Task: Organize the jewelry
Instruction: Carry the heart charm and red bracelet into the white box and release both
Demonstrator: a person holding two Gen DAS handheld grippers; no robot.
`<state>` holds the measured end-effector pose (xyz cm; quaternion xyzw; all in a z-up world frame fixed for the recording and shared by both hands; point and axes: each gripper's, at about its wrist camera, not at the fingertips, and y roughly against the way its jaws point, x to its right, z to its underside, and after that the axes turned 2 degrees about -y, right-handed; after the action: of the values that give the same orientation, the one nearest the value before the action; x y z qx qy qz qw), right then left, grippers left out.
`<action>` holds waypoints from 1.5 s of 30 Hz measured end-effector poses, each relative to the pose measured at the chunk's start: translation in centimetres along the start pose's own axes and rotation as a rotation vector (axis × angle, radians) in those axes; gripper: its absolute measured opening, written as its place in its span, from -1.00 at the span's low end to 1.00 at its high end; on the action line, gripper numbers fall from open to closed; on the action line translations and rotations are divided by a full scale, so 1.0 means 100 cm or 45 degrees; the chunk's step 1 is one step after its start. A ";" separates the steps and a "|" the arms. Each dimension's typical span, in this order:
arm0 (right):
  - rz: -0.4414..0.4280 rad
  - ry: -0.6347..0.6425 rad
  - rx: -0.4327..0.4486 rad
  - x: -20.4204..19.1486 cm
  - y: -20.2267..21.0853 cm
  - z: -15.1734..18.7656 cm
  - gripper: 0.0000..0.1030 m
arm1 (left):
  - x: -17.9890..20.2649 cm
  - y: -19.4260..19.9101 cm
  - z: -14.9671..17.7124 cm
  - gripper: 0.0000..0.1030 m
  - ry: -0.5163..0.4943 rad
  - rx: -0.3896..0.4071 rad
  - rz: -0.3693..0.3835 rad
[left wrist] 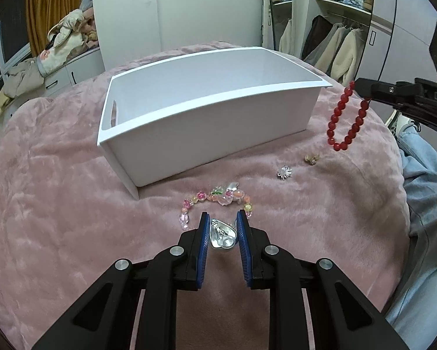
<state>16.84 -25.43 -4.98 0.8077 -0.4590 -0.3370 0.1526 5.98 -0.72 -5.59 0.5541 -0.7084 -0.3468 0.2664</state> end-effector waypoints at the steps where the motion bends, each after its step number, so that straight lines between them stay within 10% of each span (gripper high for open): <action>1: -0.004 0.002 0.002 -0.001 0.002 -0.001 -0.80 | 0.001 0.001 -0.001 -0.54 0.003 0.001 0.002; 45: 0.036 0.122 0.057 -0.040 -0.009 -0.092 -0.80 | -0.039 0.043 -0.125 -0.53 0.032 0.228 -0.036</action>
<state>22.33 -22.10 2.83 0.8196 -0.4699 -0.2853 0.1611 13.86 1.25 5.53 0.5900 -0.7251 -0.2789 0.2199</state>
